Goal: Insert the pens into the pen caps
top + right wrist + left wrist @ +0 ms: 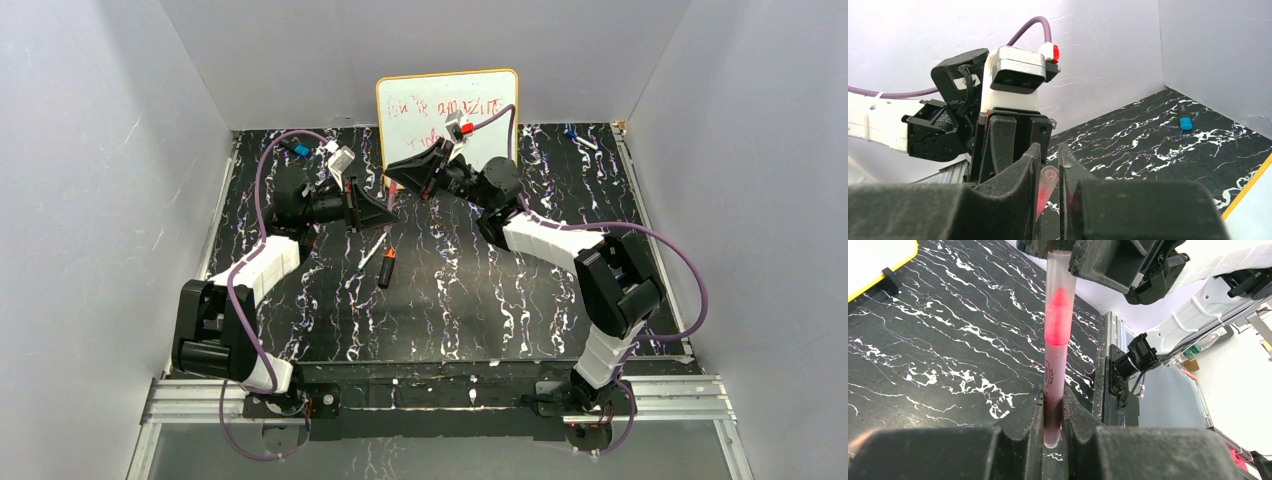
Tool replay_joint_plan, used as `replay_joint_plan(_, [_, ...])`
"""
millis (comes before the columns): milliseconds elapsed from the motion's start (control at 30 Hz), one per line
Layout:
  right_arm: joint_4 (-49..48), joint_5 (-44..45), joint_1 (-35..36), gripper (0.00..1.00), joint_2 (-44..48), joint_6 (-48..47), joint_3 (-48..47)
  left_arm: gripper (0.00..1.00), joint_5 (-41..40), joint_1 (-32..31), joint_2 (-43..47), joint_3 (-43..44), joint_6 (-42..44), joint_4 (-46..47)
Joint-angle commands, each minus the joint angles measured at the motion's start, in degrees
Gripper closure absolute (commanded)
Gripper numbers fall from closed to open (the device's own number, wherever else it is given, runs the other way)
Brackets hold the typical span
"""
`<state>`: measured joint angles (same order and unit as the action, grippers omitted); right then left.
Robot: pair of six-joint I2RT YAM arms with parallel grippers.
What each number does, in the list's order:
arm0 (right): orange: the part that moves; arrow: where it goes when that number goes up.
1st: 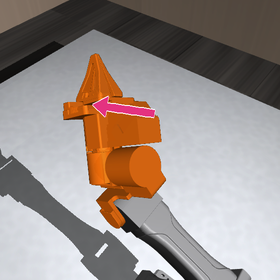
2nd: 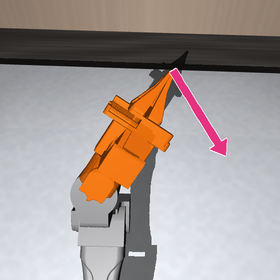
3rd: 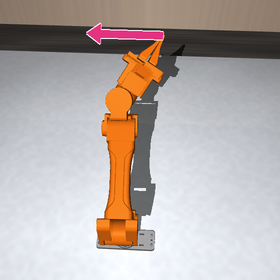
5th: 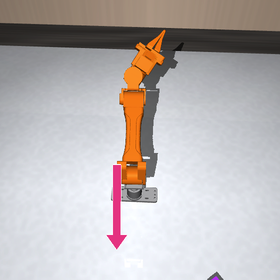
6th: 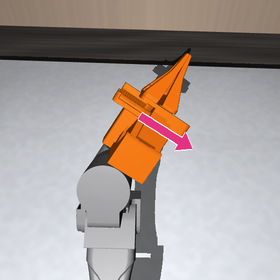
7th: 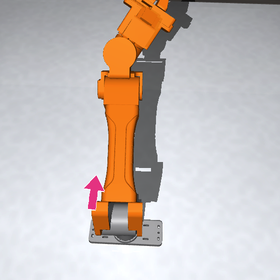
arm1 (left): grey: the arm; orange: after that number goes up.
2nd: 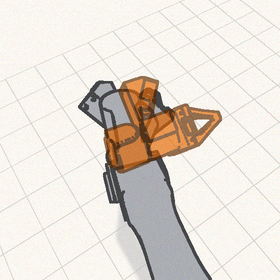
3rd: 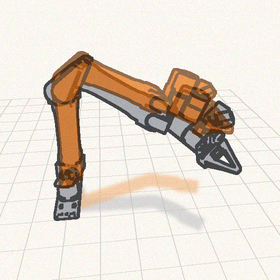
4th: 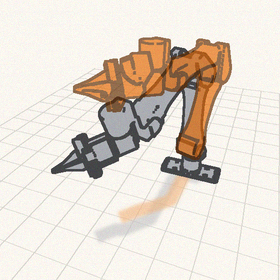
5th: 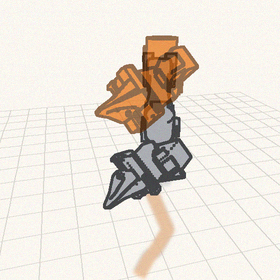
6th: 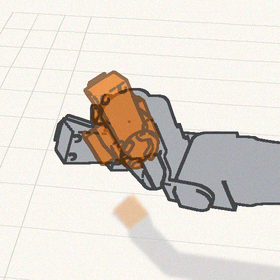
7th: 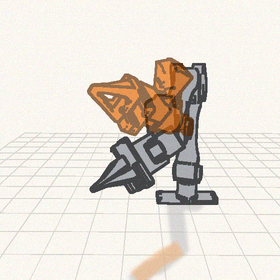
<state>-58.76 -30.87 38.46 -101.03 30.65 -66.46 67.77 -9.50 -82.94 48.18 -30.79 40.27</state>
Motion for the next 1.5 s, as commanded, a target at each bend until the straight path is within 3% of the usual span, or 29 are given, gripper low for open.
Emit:
replay_joint_plan(0, [12.89, -17.42, 6.52, 0.99, -4.2, 2.38, 5.36, 1.0, -13.02, 2.89, 2.38, 6.89, -1.56, 12.81])
replay_joint_plan(367, [13.07, -16.95, 6.94, 0.99, -4.63, 2.34, 5.62, 1.0, -13.19, 3.56, 2.61, 5.21, -1.86, 12.9])
replay_joint_plan(633, [18.52, -14.16, 6.89, 0.99, -4.9, -0.68, -0.02, 1.0, -15.26, 3.75, 4.46, -3.83, 0.12, 7.86])
replay_joint_plan(667, [18.59, -14.3, 6.89, 0.97, -5.22, -0.64, -0.6, 1.0, -15.34, 3.7, 4.98, -4.29, 0.76, 6.48])
replay_joint_plan(767, [18.45, -14.61, 6.84, 0.67, -6.21, -0.66, -2.0, 1.0, -15.32, 3.7, 5.82, -4.77, 3.87, 0.83])
replay_joint_plan(933, [11.28, -10.71, 4.34, 0.48, -6.63, 1.2, -3.66, 1.0, -17.35, 3.6, 5.83, -6.64, 10.71, -10.54])
replay_joint_plan(1067, [6.78, -9.07, 0.5, 0.45, -8.62, 4.93, -9.67, 1.0, -23.15, 3.61, 7.26, -8.34, 12.79, -16.5])
replay_joint_plan(1200, [2.79, -7.76, -2.95, 0.43, -8.21, 8.45, -11.93, 1.0, -32.68, 3.61, 8.9, -5.64, 18.19, -30.26])
replay_joint_plan(1467, [3.7, -4.6, -6.79, 0.41, 1.68, 6.85, 0.17, 1.0, -53.78, 3.61, 7.12, -0.17, 23.4, -49.55])
